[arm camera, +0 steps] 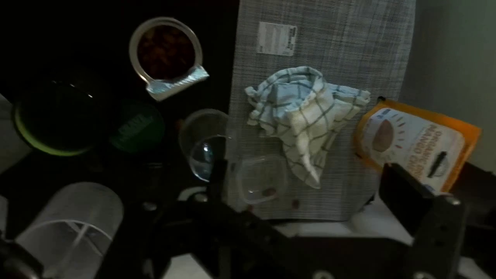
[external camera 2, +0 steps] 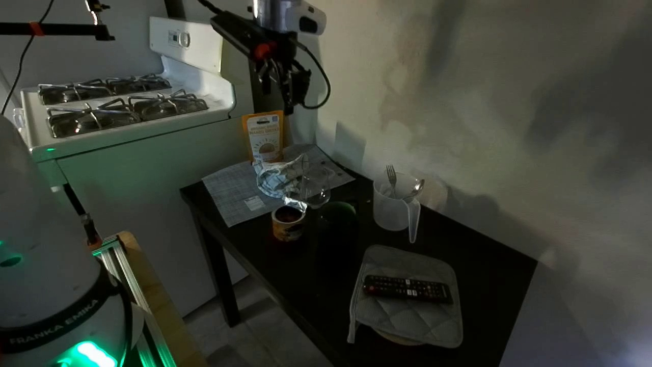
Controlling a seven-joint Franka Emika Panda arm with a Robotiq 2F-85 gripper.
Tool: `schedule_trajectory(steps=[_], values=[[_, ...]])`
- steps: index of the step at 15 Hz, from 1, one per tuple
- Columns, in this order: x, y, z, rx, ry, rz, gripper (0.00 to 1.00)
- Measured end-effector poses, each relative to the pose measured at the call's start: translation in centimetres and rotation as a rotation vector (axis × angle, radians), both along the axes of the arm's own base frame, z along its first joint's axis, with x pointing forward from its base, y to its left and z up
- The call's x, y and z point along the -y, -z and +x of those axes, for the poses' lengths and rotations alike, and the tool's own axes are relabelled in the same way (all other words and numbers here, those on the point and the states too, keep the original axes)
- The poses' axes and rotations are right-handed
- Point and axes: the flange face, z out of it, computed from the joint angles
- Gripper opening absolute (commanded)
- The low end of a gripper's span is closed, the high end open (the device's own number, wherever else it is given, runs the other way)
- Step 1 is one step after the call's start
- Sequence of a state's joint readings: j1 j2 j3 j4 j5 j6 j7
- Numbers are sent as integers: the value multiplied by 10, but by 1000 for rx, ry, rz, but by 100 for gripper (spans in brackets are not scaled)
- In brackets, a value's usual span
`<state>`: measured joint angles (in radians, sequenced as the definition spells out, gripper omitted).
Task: Put the remote control in the clear jug.
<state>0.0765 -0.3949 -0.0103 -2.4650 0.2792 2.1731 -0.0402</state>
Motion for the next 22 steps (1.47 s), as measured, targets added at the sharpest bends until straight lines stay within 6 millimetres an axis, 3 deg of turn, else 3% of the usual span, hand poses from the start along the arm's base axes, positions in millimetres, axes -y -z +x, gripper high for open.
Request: schedule_trajectory(steps=[6,9,11,16,18,22], values=[[128,57,-49,-73,322,-45,100],[182,68,-74,-103,488,-51,100],[194,68,-79,-108,544,-41,100],[200,68,-78,-115,569,-54,100],[228,74,-84,-138,593,-101,100],[305,101,-105,-205,692,-170,100]])
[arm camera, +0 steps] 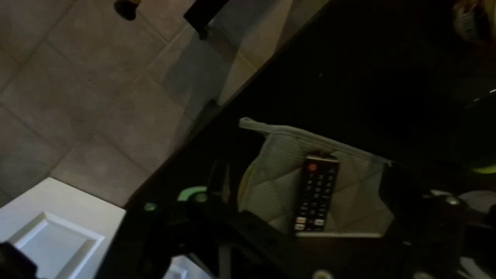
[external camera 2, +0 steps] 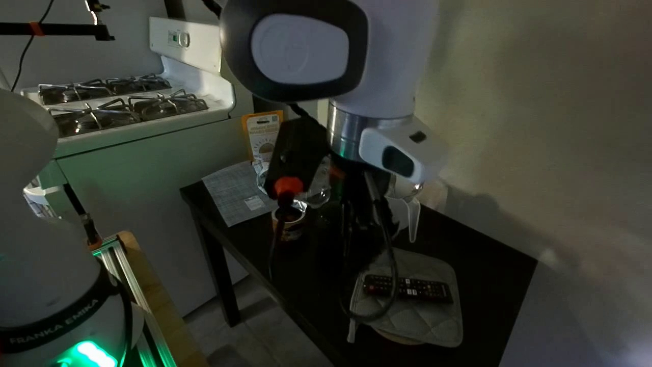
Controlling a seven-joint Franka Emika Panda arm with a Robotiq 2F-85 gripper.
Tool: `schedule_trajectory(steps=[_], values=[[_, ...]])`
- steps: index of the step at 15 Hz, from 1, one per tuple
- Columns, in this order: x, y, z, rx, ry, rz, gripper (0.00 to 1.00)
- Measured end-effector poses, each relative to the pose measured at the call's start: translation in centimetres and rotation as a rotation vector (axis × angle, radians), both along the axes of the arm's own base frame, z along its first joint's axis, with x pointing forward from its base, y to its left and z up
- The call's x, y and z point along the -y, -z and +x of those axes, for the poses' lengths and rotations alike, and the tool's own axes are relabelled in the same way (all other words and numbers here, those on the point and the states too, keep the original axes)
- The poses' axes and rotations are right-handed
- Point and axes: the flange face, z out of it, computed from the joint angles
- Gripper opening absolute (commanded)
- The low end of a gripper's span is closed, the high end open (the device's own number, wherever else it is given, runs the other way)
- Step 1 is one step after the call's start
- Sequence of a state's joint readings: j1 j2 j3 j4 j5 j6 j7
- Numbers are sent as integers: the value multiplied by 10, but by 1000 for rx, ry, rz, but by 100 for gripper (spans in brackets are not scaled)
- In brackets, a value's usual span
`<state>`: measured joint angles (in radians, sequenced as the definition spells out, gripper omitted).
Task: Put the remote control in the clear jug.
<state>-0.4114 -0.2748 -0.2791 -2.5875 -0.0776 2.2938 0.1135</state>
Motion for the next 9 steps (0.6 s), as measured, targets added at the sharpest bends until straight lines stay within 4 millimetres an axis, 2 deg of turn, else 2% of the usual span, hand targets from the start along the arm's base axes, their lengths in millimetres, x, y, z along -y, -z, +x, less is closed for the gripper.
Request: schedule_trajectory(steps=[2,4,9], values=[[32,17,-4,-5,59,-19,100],[52,33,1,-12,91,-23,100],[78,53,42,-27,96,-26,100]])
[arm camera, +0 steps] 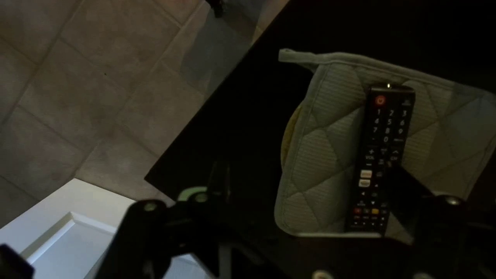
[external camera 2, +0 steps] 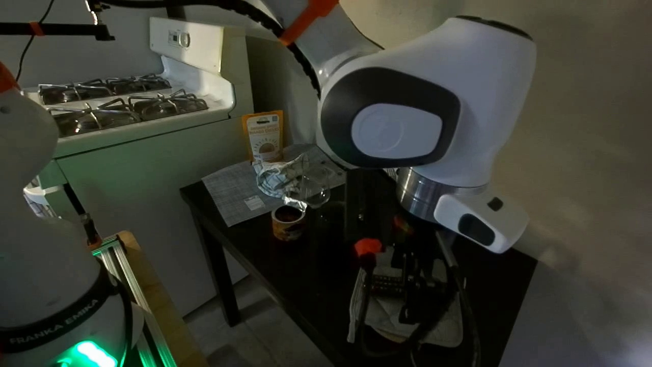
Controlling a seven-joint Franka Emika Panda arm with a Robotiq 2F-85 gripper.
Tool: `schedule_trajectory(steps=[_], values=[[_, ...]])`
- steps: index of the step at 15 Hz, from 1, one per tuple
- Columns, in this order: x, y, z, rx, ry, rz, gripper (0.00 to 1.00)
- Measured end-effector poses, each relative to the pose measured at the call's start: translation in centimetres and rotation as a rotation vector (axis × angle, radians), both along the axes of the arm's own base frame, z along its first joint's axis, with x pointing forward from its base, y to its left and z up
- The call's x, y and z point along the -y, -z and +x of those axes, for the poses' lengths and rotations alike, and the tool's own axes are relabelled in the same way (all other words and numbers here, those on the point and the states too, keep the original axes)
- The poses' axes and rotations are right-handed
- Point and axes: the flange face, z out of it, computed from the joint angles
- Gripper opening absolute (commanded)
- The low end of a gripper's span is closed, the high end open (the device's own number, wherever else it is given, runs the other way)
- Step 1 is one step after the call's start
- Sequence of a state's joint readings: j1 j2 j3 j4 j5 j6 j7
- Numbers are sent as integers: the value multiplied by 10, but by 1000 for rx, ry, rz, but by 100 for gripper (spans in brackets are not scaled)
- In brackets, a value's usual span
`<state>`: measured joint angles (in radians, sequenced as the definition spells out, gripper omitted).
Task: Put the remote control in the clear jug.
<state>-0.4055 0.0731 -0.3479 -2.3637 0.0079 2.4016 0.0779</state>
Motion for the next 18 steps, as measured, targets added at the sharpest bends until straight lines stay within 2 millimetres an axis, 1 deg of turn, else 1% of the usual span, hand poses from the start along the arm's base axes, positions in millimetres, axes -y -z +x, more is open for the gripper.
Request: schedule_trajectory(steps=[1,7,9,11,13,15,18], values=[[3,2,5,-3,-2,-4,100],[4,1,7,-1,-3,-8,100],[8,1,15,15,-4,-26,100],[15,5,30,29,-6,-31,100],[22,16,49,39,-18,-20,100],[26,32,70,46,-26,-2,100],[24,59,96,51,-31,30,100]])
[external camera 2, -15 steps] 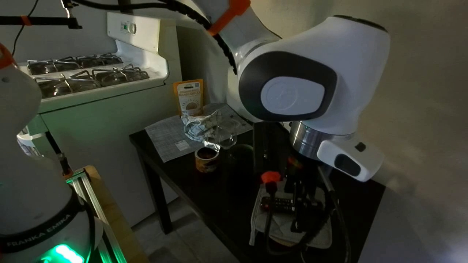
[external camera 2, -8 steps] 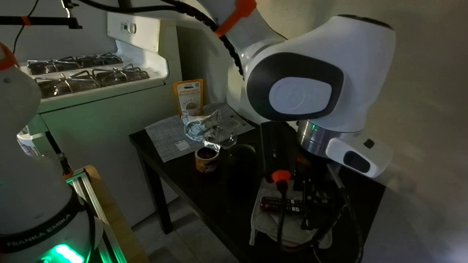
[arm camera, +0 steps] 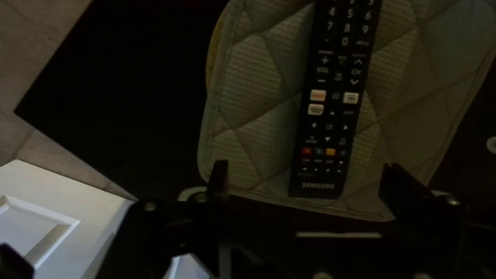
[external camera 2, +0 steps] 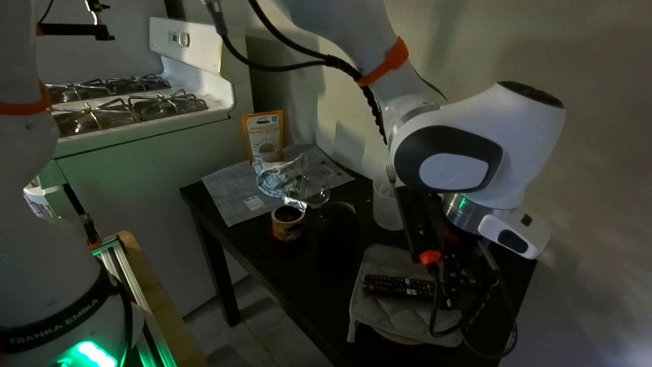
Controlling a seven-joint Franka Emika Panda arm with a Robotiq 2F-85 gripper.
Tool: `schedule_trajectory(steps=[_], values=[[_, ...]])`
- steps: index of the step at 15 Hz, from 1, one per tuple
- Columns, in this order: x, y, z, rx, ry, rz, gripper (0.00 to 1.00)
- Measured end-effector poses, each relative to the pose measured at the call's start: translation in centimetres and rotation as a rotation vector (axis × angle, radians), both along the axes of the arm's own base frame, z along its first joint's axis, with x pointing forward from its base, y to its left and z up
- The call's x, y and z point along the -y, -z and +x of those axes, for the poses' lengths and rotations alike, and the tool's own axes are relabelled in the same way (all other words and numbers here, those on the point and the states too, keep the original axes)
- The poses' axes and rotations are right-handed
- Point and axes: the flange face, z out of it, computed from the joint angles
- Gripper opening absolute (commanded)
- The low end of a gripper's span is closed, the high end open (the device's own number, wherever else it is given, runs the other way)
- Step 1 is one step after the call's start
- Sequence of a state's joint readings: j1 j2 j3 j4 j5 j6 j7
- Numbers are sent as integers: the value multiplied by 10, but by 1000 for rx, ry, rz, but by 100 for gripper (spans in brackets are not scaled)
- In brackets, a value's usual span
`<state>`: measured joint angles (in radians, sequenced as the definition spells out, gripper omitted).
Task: Put the remote control in the clear jug.
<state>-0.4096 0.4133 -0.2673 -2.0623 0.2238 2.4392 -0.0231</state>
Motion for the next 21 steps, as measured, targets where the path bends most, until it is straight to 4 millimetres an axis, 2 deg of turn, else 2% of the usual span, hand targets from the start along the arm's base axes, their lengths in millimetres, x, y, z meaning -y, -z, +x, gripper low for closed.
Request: schedule_trajectory(steps=[5,8,11,18,20,21], values=[[-8,29,22,-8,-2,29,100],[-6,36,23,-15,17,30,100],[-2,40,22,-18,31,28,94],[0,54,33,-25,34,24,87],[1,56,37,-24,31,21,78],[2,57,39,-23,30,19,60]])
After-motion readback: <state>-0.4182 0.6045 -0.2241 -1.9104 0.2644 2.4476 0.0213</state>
